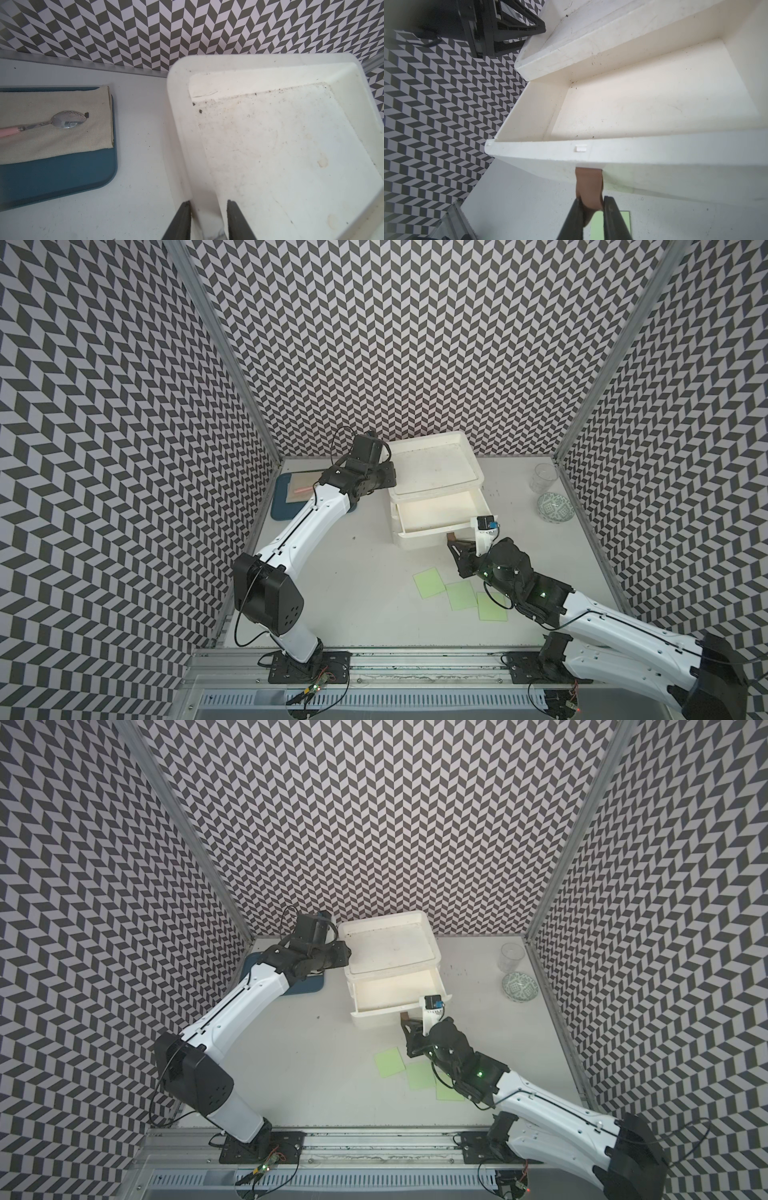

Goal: Please put the sticky notes in the drawer by color
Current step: Open the drawer in the storage box, then pick up the sticky notes from the center of the board.

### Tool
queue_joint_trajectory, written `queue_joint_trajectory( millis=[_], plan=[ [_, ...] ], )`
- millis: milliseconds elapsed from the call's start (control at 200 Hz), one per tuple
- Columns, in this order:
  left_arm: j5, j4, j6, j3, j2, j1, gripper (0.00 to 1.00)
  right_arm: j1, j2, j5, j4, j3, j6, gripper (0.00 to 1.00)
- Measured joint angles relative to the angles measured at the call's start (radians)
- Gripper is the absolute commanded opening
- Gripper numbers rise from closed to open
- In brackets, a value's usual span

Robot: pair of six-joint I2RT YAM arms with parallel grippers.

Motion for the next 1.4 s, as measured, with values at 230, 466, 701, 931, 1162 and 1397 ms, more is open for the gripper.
queue_joint_trajectory(
  millis=[230, 466, 701, 931, 1162, 1397],
  plan=[
    [0.002, 0.0, 0.002, 0.0, -0.004, 0.0, 0.42, 0.008, -0.102, 0.008, -0.14, 0.009, 0.01, 0.72],
    [0.035, 0.026, 0.019, -0.053, -0.103, 0.001, 0.51, 0.008, -0.249, -0.01, -0.341, -0.004, 0.099, 0.84],
    [0.065, 0.182, -0.005, -0.299, -0.376, 0.016, 0.51, 0.013, -0.192, -0.06, -0.532, -0.018, 0.277, 0.87],
    [0.084, 0.321, -0.042, -0.652, -0.559, 0.019, 0.5, 0.015, -0.079, -0.006, -0.65, -0.079, 0.424, 0.89],
    [0.063, 0.39, -0.054, -0.871, -0.694, 0.019, 0.5, 0.016, -0.071, 0.006, -0.65, -0.19, 0.517, 0.9],
    [0.063, 0.465, -0.065, -0.941, -0.76, 0.019, 0.5, 0.016, -0.047, 0.019, -0.659, -0.18, 0.541, 0.9]
  ],
)
